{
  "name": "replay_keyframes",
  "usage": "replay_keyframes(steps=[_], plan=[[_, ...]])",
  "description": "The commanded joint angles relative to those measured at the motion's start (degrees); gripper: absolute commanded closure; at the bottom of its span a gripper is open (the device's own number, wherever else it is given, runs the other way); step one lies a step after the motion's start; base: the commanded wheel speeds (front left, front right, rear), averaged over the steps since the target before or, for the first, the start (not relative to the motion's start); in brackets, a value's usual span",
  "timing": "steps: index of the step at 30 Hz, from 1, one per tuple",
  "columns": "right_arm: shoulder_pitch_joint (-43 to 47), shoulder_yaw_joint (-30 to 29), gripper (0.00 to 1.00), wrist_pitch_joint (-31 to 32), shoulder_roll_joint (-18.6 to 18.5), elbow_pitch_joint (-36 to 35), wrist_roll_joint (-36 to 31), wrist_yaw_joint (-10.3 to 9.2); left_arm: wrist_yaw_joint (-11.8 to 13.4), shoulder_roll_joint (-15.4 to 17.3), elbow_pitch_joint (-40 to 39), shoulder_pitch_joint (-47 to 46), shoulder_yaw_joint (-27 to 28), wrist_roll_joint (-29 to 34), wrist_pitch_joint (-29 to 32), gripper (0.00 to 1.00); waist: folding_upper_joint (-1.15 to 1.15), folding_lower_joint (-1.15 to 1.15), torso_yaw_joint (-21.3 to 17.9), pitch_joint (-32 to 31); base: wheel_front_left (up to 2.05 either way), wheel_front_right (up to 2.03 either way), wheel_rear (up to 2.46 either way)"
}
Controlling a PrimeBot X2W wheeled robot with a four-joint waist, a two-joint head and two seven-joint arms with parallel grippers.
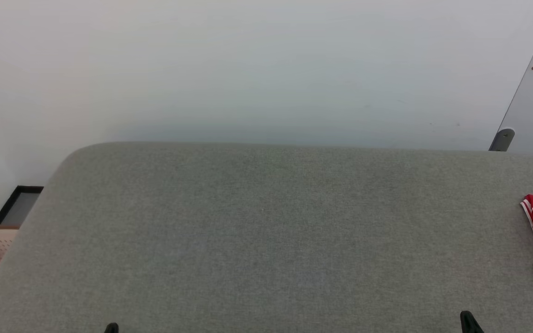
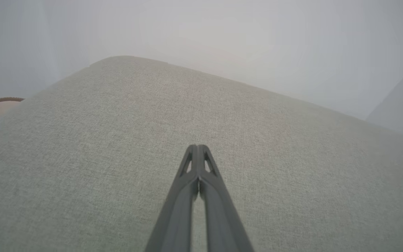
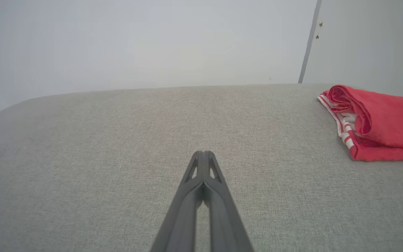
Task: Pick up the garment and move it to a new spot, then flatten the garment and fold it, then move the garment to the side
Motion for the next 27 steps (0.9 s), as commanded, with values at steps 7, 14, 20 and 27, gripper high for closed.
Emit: replay_keyframes(steps=[7, 14, 20, 27], plan=[[-3.2, -0.5, 1.0, 2.2, -0.1, -0.4, 10.7, -0.01, 0.0, -0.5, -0.5, -3.4, 0.8, -8.6, 2.2, 1.0, 0.0, 0.0, -0.2, 0.4, 0.0, 0.0, 0.0], [-4.8, -0.8, 1.0, 3.9, -0.1, 0.0, 18.3, -0.01, 0.0, -1.3, -0.3, -5.0, 1.1, -14.7, 4.0, 1.0, 0.0, 0.0, -0.5, 0.8, 0.0, 0.0, 0.0], [-6.1, -1.0, 1.0, 5.3, -0.1, 0.4, 24.3, -0.01, 0.0, -2.0, -0.2, -6.3, 1.4, -19.5, 5.4, 1.0, 0.0, 0.0, -0.6, 1.1, 0.0, 0.0, 0.0], [-7.2, -1.2, 1.0, 6.6, -0.1, 0.7, 29.9, -0.01, 0.0, -2.6, 0.0, -7.6, 1.6, -24.0, 6.7, 1.0, 0.0, 0.0, -0.8, 1.5, 0.0, 0.0, 0.0]])
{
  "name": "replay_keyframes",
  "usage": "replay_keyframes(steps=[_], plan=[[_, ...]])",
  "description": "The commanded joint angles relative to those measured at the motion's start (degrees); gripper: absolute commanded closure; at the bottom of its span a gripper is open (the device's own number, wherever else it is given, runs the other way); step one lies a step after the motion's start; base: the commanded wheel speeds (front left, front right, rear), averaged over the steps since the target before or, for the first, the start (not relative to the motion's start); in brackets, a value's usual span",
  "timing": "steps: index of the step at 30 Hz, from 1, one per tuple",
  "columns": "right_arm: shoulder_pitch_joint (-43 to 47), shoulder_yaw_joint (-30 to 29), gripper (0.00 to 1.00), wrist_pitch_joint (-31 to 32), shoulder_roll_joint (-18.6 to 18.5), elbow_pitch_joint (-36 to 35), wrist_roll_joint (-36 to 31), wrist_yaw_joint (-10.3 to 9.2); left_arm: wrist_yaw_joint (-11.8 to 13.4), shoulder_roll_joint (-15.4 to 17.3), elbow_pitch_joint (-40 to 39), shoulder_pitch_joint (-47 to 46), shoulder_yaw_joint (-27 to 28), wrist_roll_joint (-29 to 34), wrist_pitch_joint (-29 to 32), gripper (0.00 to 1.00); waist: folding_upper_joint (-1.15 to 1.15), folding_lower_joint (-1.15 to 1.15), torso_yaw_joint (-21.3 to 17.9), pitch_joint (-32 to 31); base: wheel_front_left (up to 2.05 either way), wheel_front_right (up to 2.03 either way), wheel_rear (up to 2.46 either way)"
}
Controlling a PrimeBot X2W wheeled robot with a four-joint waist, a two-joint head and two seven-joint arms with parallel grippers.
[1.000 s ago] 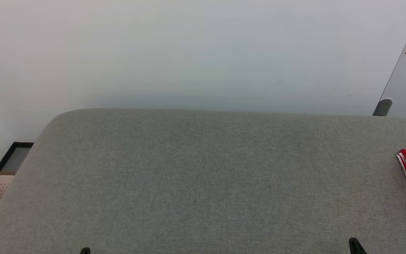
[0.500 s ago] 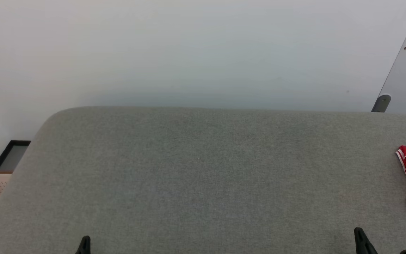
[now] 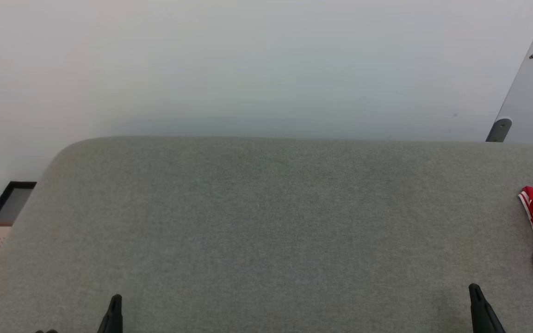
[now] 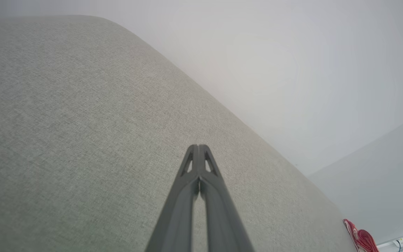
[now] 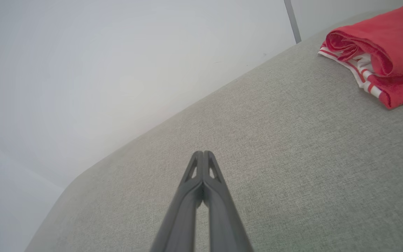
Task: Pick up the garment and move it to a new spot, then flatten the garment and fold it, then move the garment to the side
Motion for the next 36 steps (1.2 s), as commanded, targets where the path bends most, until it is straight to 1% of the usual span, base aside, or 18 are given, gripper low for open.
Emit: replay_keyframes(steps=[1, 19, 36], plan=[[-1.6, -0.3, 1.0, 0.4, -0.1, -0.5, 2.1, 0.0, 0.0, 0.1, -0.5, -1.5, 0.4, -1.7, 0.3, 1.0, 0.0, 0.0, 0.0, 0.1, 0.0, 0.0, 0.0], [-4.7, -0.9, 1.0, 3.8, -0.1, 0.4, 16.9, -0.01, -0.1, -1.5, -0.1, -4.8, 1.0, -13.6, 3.8, 1.0, 0.0, 0.0, -0.6, 1.0, 0.0, 0.0, 0.0], [-7.2, -1.4, 1.0, 6.6, -0.1, 1.1, 28.5, -0.01, -0.1, -2.7, 0.3, -7.4, 1.5, -22.9, 6.7, 1.0, 0.0, 0.0, -1.1, 1.9, 0.0, 0.0, 0.0]])
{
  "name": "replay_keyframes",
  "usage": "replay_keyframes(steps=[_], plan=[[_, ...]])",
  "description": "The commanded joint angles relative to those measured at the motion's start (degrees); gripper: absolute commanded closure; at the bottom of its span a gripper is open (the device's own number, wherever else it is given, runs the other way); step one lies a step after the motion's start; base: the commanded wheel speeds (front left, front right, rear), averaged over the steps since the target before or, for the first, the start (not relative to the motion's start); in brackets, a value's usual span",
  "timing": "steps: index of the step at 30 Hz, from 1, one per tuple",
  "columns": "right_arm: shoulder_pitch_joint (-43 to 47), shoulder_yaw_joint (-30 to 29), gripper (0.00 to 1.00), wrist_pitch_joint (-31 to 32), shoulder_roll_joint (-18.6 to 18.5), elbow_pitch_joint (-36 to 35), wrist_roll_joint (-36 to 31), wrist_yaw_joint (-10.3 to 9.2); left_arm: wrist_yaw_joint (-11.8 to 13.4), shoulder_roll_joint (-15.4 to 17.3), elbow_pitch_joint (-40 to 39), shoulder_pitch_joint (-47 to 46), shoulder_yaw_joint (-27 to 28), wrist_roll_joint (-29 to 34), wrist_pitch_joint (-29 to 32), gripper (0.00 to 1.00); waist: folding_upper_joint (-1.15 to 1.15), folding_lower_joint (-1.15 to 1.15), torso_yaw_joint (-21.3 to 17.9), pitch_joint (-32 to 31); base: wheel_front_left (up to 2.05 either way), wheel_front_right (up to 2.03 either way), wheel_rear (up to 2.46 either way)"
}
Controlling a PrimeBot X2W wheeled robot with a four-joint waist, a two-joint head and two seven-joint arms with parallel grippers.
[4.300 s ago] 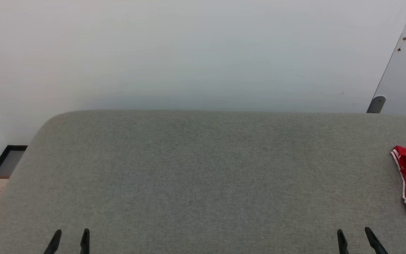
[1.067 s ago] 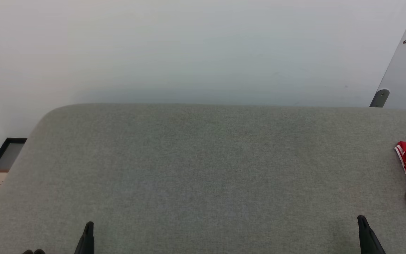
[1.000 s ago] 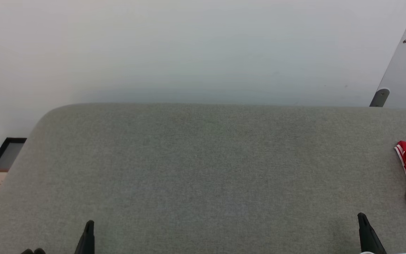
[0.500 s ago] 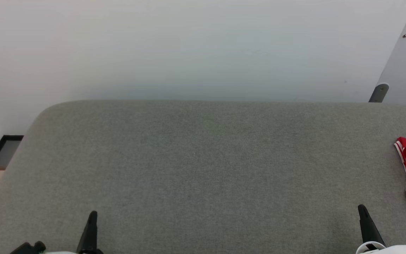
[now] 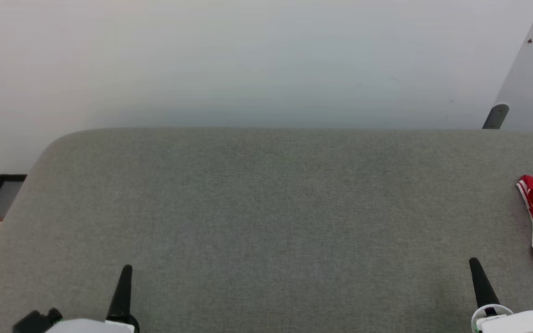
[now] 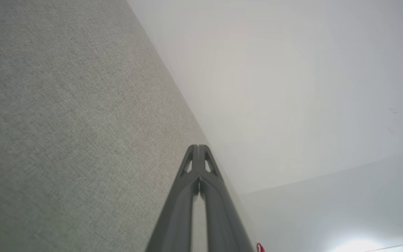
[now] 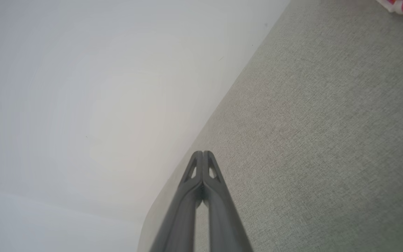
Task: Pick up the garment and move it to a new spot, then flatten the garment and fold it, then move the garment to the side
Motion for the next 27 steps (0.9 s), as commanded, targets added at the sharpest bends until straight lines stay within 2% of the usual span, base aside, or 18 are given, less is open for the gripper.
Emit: replay_keyframes(steps=[1, 27], plan=[[-1.3, -0.3, 1.0, 0.5, 0.0, -0.3, 1.7, 0.0, -0.1, 0.1, -0.4, -1.4, 0.3, -1.5, 0.5, 1.0, 0.0, 0.0, -0.1, 0.1, 0.0, 0.0, 0.0], [-4.4, -0.9, 1.0, 3.9, 0.0, 0.7, 16.5, 0.0, -0.1, -1.6, 0.1, -4.6, 0.9, -13.3, 4.0, 1.0, 0.0, 0.0, -0.8, 1.5, 0.0, 0.0, 0.0]])
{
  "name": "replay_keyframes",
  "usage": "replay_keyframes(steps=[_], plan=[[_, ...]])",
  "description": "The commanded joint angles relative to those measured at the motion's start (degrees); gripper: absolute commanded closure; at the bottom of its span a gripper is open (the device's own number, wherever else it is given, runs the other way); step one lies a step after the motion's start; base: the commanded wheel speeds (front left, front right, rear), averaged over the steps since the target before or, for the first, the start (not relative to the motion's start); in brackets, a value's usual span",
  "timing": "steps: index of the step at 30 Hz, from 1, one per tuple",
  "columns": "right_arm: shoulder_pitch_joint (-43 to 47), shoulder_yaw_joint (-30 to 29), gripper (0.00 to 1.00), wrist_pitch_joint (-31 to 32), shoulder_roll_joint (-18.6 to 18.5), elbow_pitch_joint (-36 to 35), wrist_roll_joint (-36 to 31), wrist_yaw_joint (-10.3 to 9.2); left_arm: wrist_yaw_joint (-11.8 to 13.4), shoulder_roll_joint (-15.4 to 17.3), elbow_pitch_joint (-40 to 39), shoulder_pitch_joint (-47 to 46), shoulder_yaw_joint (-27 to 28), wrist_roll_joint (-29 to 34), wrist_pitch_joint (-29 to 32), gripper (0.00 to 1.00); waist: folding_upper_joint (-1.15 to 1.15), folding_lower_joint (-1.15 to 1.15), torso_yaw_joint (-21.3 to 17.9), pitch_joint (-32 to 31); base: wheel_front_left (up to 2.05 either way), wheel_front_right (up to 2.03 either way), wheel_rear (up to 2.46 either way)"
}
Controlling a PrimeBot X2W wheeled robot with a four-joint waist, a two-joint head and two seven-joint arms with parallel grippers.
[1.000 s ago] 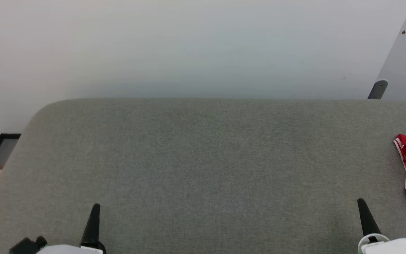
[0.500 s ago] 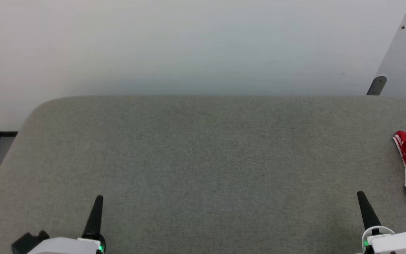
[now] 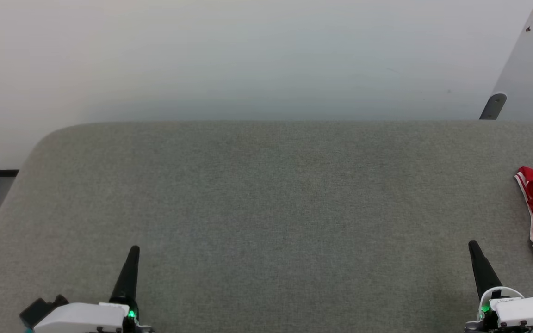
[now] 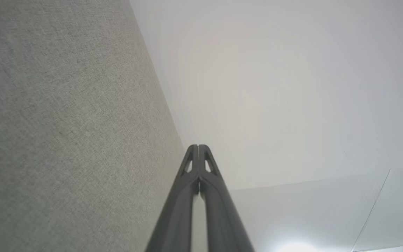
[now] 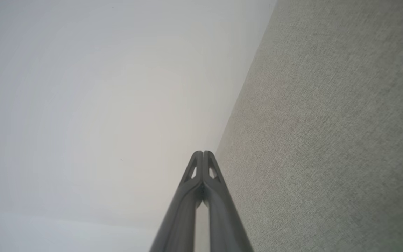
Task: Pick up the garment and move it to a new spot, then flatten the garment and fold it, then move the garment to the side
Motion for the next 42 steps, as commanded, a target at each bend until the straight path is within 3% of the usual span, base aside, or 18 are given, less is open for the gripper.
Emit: replay_keyframes(steps=[1, 30, 42], plan=[[-1.1, -0.3, 1.0, 0.4, 0.0, -0.1, 1.7, 0.01, -0.1, -0.1, -0.1, -1.1, 0.3, -1.4, 0.4, 1.0, 0.0, 0.0, -0.1, 0.1, 0.0, 0.0, 0.0], [-3.8, -0.7, 1.0, 3.4, 0.0, 0.8, 14.3, 0.01, -0.2, -1.5, 0.4, -3.8, 0.8, -11.5, 3.4, 1.0, 0.0, 0.0, -0.9, 1.6, 0.0, 0.0, 0.0], [-3.5, -0.7, 1.0, 3.4, 0.0, 0.8, 14.4, 0.01, -0.2, -1.5, 0.4, -3.8, 0.8, -11.6, 3.5, 1.0, 0.0, 0.0, -0.9, 1.6, 0.0, 0.0, 0.0]])
